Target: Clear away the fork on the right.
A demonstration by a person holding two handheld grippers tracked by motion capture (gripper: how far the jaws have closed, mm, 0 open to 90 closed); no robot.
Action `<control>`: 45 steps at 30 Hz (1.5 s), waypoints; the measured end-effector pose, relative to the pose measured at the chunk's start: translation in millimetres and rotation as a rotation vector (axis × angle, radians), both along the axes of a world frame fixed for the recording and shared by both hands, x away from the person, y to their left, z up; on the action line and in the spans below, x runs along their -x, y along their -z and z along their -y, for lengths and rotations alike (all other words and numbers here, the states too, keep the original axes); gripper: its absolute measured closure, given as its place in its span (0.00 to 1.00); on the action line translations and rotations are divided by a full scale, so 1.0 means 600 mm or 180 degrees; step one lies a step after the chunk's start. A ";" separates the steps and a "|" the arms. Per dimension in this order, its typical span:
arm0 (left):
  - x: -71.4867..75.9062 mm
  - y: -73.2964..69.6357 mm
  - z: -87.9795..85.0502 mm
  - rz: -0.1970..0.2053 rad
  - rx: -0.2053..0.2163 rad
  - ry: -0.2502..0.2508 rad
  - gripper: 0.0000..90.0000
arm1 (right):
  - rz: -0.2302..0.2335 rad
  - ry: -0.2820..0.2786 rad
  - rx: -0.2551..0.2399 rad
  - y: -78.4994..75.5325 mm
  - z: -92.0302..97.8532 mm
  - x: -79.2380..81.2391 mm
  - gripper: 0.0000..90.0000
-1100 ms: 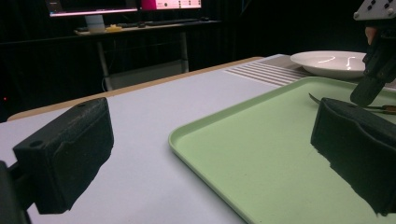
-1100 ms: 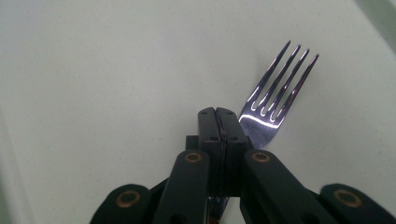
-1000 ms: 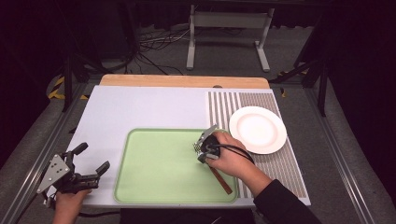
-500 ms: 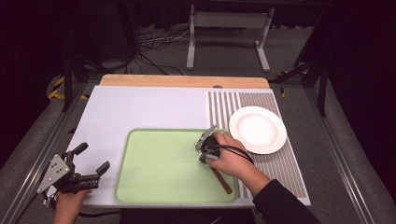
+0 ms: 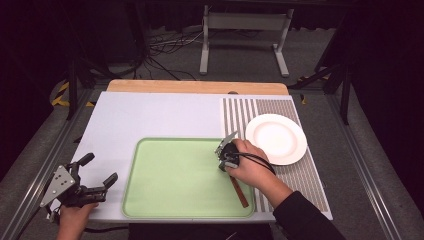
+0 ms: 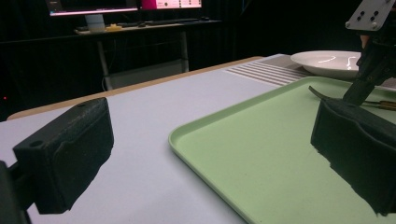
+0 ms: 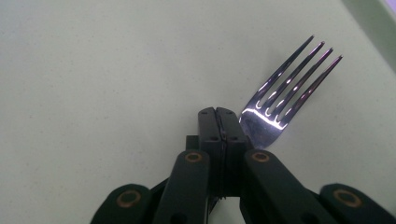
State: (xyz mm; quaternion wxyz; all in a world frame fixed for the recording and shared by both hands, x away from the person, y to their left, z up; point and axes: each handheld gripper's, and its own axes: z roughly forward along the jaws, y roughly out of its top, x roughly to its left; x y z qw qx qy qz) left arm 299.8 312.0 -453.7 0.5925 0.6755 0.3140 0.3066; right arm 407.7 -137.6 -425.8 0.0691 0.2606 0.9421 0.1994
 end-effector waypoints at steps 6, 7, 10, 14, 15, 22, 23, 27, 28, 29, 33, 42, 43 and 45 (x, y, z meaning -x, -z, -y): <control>0.000 0.000 0.000 0.0001 0.0001 -0.0004 0.00 | 0.0014 0.0070 0.0016 0.000 0.007 -0.005 1.00; 0.000 0.000 0.000 0.0001 0.0001 -0.0004 0.00 | 0.0014 0.0070 0.0016 0.000 0.007 -0.005 1.00; 0.000 0.000 0.000 0.0008 -0.0004 -0.0005 0.00 | 0.0027 0.0132 0.0023 -0.001 0.014 -0.008 1.00; 0.000 -0.001 0.000 0.0019 -0.0012 -0.0005 0.00 | 0.0038 0.0189 0.0035 -0.001 0.020 -0.011 1.00; 0.000 -0.001 0.000 0.0019 -0.0012 -0.0005 0.00 | 0.0038 0.0189 0.0035 -0.001 0.020 -0.011 1.00; 0.000 0.000 0.000 0.0013 -0.0006 -0.0003 0.00 | 0.0049 0.0281 0.0047 -0.002 0.033 -0.016 1.00; 0.000 0.000 0.000 0.0013 -0.0006 -0.0003 0.00 | 0.0049 0.0281 0.0047 -0.002 0.033 -0.016 1.00; 0.000 0.000 0.000 0.0012 -0.0006 0.0000 0.00 | 0.0060 0.0344 0.0068 -0.003 0.040 -0.019 1.00; 0.000 0.000 0.000 0.0009 -0.0008 -0.0004 0.00 | 0.0061 0.0349 0.0065 -0.002 0.042 -0.019 1.00; 0.000 0.000 0.000 0.0009 -0.0008 -0.0004 0.00 | 0.0061 0.0349 0.0065 -0.002 0.042 -0.019 1.00; 0.000 0.000 0.000 0.0008 -0.0009 -0.0003 0.00 | 0.0066 0.0408 0.0080 -0.003 0.049 -0.022 1.00; 0.000 0.000 0.000 0.0010 -0.0003 0.0000 0.00 | 0.0076 0.0470 0.0086 -0.003 0.056 -0.023 1.00; 0.000 0.000 0.000 0.0010 -0.0003 -0.0001 0.00 | 0.0081 0.0472 0.0095 -0.003 0.057 -0.023 1.00; 0.000 0.000 0.000 0.0010 -0.0004 -0.0001 0.00 | 0.0079 0.0468 0.0097 -0.003 0.057 -0.023 1.00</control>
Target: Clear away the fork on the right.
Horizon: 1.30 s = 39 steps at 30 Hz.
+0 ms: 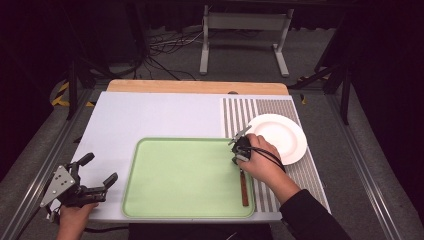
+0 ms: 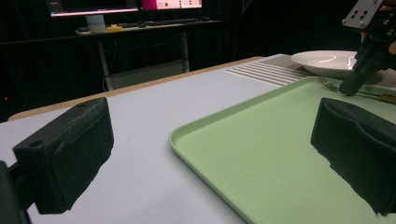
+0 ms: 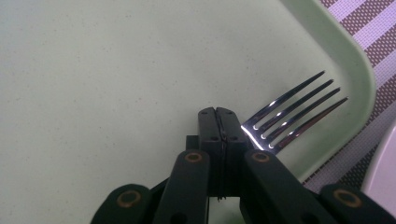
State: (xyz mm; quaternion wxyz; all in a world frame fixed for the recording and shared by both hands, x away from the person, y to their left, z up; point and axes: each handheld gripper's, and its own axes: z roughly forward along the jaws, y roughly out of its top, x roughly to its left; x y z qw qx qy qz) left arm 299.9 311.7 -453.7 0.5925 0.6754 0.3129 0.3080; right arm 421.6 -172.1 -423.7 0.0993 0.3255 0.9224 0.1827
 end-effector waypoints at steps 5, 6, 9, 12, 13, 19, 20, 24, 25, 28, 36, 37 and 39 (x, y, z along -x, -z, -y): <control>0.000 0.000 0.000 -0.0010 -0.0017 0.0009 0.00 | 0.0013 -0.0001 0.0027 0.000 0.001 0.000 1.00; 0.000 0.000 0.000 -0.0010 -0.0017 0.0009 0.00 | 0.0010 0.0015 0.0029 0.000 0.001 0.000 1.00; 0.000 0.000 0.000 -0.0012 -0.0015 0.0008 0.00 | 0.0009 0.0026 0.0034 -0.002 0.002 0.000 1.00; 0.000 0.000 0.000 -0.0010 -0.0018 0.0010 0.00 | 0.0030 0.0028 -0.0004 -0.005 0.004 0.001 1.00; 0.000 0.000 0.000 -0.0011 -0.0015 0.0008 0.00 | 0.0032 0.0028 -0.0034 -0.006 0.004 0.002 1.00; 0.000 0.000 0.000 -0.0011 -0.0012 0.0009 0.00 | 0.0220 -0.0102 -0.0141 -0.022 0.011 0.001 0.83; 0.000 0.000 0.000 -0.0012 -0.0006 0.0006 0.00 | 0.0274 -0.0132 -0.0165 -0.026 0.012 0.001 0.78; 0.000 0.000 0.000 -0.0010 -0.0012 0.0009 0.00 | 0.0598 -0.0392 -0.0349 -0.043 0.018 0.003 0.50; 0.000 0.000 0.000 -0.0012 -0.0016 0.0010 0.00 | 0.0643 -0.0442 -0.0436 -0.048 0.021 0.005 0.44; 0.000 0.000 0.000 -0.0014 -0.0005 0.0003 0.00 | 0.0754 -0.0478 -0.0656 -0.060 0.030 0.013 0.30; 0.000 0.000 0.002 -0.0006 -0.0024 0.0002 0.00 | 0.0945 -0.0496 -0.0956 -0.081 0.063 0.037 0.21; 0.000 0.000 0.001 -0.0008 -0.0022 0.0003 0.00 | 0.0986 -0.0503 -0.0973 -0.084 0.068 0.039 0.21; -0.001 0.001 0.001 -0.0014 -0.0028 0.0003 0.00 | 0.1055 -0.0506 -0.1029 -0.088 0.077 0.045 0.21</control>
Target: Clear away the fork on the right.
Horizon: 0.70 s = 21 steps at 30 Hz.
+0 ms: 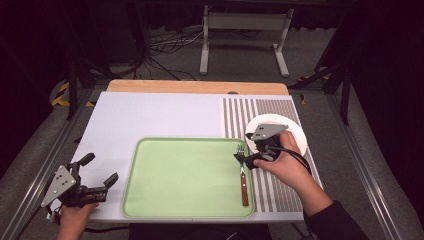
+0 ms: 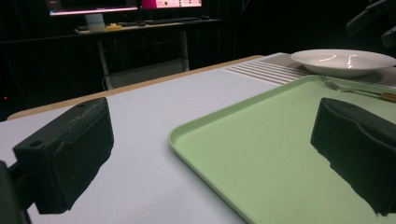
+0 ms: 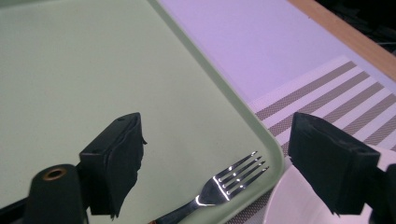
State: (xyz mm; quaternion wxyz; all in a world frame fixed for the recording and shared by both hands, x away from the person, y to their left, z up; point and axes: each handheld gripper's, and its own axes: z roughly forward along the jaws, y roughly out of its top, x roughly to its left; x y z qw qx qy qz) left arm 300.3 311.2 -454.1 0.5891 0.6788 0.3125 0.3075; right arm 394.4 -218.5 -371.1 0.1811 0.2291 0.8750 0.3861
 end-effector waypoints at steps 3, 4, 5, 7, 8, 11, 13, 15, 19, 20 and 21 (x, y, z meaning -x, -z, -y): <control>0.000 0.000 0.000 -0.0003 0.0005 -0.0004 0.00 | 0.0065 -0.0001 -0.0142 -0.005 0.014 0.009 0.20; 0.000 0.000 0.000 -0.0003 -0.0001 0.0001 0.00 | 0.0065 -0.0001 -0.0142 -0.005 0.014 0.009 0.20; 0.000 0.000 0.000 0.0002 0.0000 0.0003 0.00 | 0.0144 0.0007 -0.0215 -0.008 0.023 0.016 0.20; 0.000 0.000 0.001 -0.0002 0.0003 0.0003 0.00 | 0.0190 0.0018 -0.0306 -0.010 0.034 0.025 0.20; 0.000 0.000 0.001 0.0000 0.0003 0.0003 0.00 | 0.0232 0.0023 -0.0378 -0.011 0.041 0.031 0.20; 0.000 0.000 0.001 -0.0006 0.0000 0.0005 0.00 | 0.0377 0.0058 -0.0563 -0.007 0.060 0.043 0.19; 0.000 0.000 0.001 0.0002 0.0009 -0.0001 0.00 | 0.0461 0.0097 -0.0739 -0.001 0.074 0.052 0.18; 0.000 0.000 0.001 -0.0006 0.0005 0.0000 0.00 | 0.0502 0.0096 -0.0794 0.002 0.081 0.056 0.18; 0.000 0.000 0.002 -0.0003 0.0008 -0.0002 0.00 | 0.0627 0.0081 -0.1018 0.017 0.101 0.072 0.18; 0.000 0.000 0.002 -0.0006 0.0008 -0.0001 0.00 | 0.0651 0.0079 -0.1071 0.021 0.105 0.076 0.18; 0.000 0.000 0.002 -0.0005 0.0009 -0.0001 0.00 | 0.0681 0.0085 -0.1147 0.025 0.111 0.081 0.18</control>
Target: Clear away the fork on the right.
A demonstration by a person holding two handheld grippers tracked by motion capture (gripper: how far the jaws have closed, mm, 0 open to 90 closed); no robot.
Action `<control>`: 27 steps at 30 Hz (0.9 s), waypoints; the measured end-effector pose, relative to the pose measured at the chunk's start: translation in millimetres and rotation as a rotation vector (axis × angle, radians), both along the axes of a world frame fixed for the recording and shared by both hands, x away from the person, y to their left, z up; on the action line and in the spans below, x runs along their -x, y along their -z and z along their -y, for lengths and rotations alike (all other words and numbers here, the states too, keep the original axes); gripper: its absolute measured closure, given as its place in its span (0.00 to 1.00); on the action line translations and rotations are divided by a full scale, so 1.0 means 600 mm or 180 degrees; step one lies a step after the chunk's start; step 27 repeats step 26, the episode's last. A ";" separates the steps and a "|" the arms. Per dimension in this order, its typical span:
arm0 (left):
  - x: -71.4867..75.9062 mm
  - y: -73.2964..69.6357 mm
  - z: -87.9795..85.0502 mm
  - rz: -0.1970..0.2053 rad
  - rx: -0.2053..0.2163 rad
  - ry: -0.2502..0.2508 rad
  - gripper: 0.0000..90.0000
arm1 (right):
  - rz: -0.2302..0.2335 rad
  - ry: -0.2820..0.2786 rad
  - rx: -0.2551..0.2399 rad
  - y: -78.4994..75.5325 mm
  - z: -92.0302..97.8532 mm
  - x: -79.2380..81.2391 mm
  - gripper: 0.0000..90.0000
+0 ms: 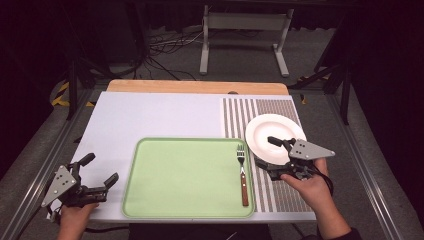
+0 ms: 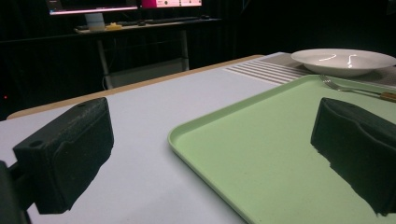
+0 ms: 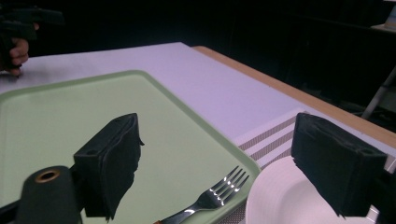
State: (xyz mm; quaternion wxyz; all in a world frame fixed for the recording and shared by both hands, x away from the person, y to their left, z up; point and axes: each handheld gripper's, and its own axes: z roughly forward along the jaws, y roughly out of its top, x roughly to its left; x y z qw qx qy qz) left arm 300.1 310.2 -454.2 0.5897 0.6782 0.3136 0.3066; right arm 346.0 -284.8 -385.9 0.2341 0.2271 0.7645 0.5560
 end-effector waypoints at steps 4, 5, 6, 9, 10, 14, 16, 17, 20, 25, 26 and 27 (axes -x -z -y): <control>0.000 -0.001 0.000 0.0018 -0.0012 -0.0003 0.00 | 0.0181 0.0032 -0.0158 0.014 0.020 0.013 0.18; 0.000 -0.001 0.000 0.0004 0.0000 -0.0001 0.00 | 0.0212 0.0059 -0.0181 0.018 0.024 0.016 0.18; 0.001 -0.001 0.000 0.0003 0.0003 -0.0003 0.00 | 0.0245 0.0074 -0.0215 0.021 0.027 0.018 0.18; 0.001 -0.001 0.000 0.0006 0.0001 -0.0002 0.00 | 0.0310 0.0072 -0.0362 0.035 0.035 0.024 0.18; 0.001 -0.001 0.000 0.0005 0.0005 -0.0003 0.00 | 0.0294 0.0091 -0.0391 0.040 0.038 0.027 0.18; 0.003 -0.002 0.001 0.0009 0.0011 0.0007 0.00 | 0.0309 0.0115 -0.0410 0.058 0.047 0.033 0.17; 0.003 -0.003 0.001 0.0016 0.0005 0.0019 0.00 | 0.0307 0.0136 -0.0417 0.066 0.053 0.036 0.17; 0.003 -0.003 0.001 0.0019 0.0011 0.0020 0.00 | 0.0316 0.0154 -0.0423 0.067 0.054 0.036 0.16; 0.004 -0.003 0.002 0.0021 0.0014 0.0020 0.00 | 0.0285 0.0204 -0.0463 0.076 0.059 0.039 0.16; 0.003 -0.003 0.003 0.0019 0.0006 0.0028 0.00 | 0.0229 0.0264 -0.0487 0.087 0.065 0.033 0.16; 0.003 -0.003 0.003 0.0019 0.0006 0.0028 0.00 | 0.0232 0.0263 -0.0493 0.088 0.067 0.032 0.16; 0.003 -0.003 0.003 0.0019 0.0006 0.0028 0.00 | 0.0232 0.0263 -0.0493 0.088 0.067 0.032 0.16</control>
